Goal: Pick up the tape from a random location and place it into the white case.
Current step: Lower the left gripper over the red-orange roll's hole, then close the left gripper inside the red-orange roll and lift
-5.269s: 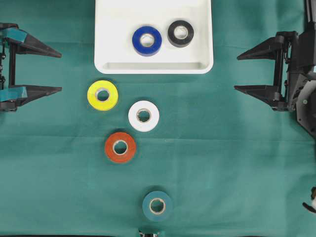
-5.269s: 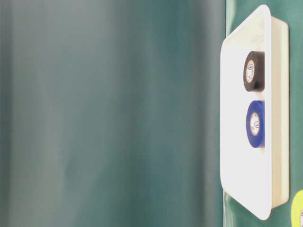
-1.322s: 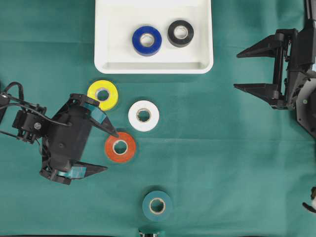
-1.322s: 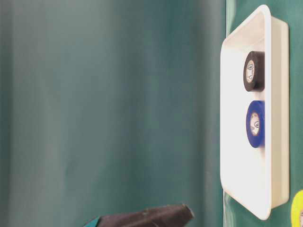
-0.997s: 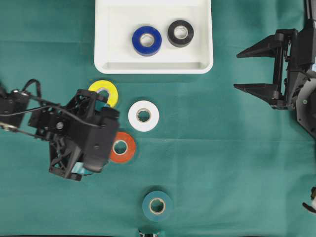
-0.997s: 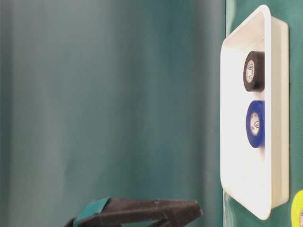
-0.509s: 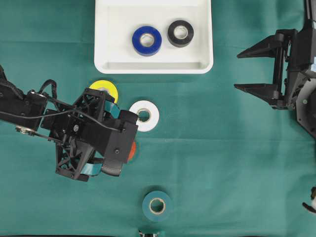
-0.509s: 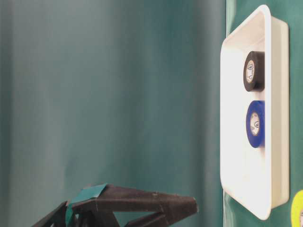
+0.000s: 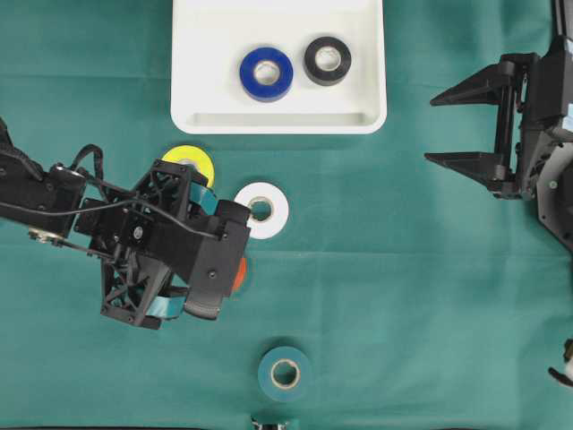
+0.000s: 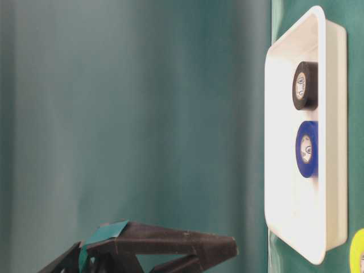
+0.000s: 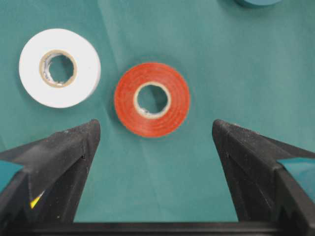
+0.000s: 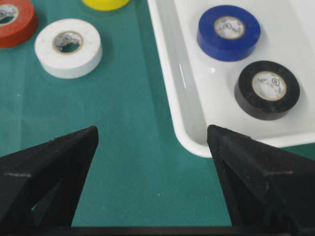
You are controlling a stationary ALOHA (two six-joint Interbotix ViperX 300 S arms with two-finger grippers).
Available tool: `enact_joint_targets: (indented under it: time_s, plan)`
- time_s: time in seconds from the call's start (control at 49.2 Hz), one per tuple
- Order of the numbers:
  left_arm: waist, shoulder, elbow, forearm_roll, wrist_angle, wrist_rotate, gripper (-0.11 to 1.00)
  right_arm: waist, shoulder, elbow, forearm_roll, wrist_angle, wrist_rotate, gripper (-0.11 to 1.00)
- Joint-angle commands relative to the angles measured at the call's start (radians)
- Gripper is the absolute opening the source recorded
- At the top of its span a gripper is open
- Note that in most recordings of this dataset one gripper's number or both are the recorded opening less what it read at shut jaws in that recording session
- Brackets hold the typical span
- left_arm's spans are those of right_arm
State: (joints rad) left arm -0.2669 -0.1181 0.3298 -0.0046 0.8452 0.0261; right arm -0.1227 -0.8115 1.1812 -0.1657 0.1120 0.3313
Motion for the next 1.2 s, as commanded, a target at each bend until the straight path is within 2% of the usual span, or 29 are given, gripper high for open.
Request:
enact_joint_targets:
  time_s: [0.0,0.346,0.834,1.18]
  plan:
    - [-0.002,-0.009,-0.023,0.002,-0.005,0.0,0.98,-0.002,0.003,-0.026,0.0,-0.005,-0.002,0.9]
    - [-0.011,0.003,0.008,0.003,-0.072,0.0,0.98,0.0,0.003,-0.026,-0.002,-0.005,-0.002,0.89]
    - [-0.029,0.11,0.074,0.003,-0.187,0.0,0.98,0.0,0.006,-0.025,-0.006,-0.006,-0.002,0.89]
    - [-0.043,0.143,0.149,0.002,-0.351,0.003,0.98,-0.002,0.006,-0.025,-0.006,-0.006,0.0,0.9]
